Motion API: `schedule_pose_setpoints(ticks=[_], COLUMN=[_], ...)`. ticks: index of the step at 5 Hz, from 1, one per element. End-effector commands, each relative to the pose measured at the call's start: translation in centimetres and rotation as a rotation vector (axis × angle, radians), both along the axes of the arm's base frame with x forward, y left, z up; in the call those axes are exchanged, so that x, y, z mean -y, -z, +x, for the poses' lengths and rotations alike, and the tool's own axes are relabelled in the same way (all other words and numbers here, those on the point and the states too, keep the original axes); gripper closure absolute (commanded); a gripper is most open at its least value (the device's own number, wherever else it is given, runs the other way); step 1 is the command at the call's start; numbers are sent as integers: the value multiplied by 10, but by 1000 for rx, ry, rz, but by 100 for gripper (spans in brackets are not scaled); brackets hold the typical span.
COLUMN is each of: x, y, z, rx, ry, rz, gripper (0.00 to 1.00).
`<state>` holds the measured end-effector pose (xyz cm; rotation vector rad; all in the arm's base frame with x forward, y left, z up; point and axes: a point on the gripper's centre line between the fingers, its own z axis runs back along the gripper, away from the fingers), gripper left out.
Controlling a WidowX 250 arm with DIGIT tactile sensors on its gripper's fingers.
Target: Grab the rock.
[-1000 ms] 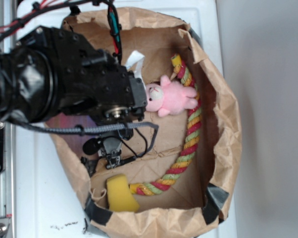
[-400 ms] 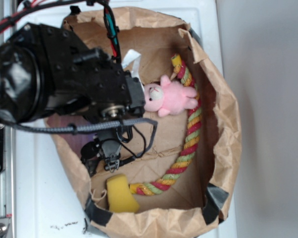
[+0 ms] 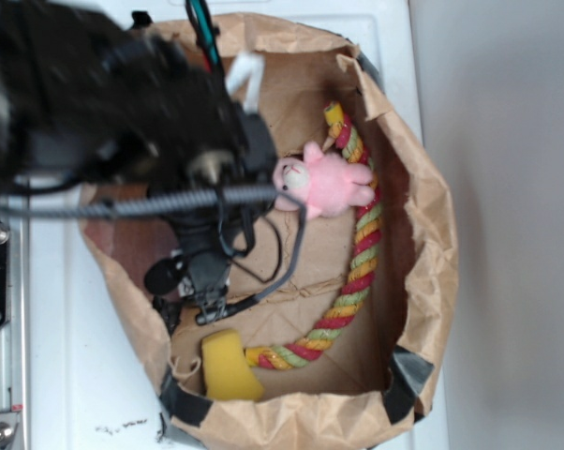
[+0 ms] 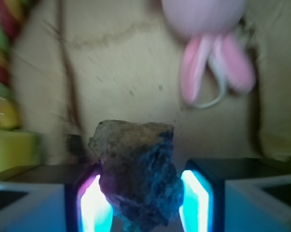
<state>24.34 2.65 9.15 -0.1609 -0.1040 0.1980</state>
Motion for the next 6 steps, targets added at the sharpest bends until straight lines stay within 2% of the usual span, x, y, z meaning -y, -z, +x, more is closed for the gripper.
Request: schedule_pose_setpoints(ticks=[1,2,3,4,5,6], x=[-4,5,6,13,18,19], y=[-90,-115,-131,-136,-137,-130], z=[23,29,32,27,19,20], rx=[269,289,267,189,140,161], ry=[232,309,254,221,200,141], rz=[41,96,162,209,220,346], gripper=[100,100,100,100,100,100])
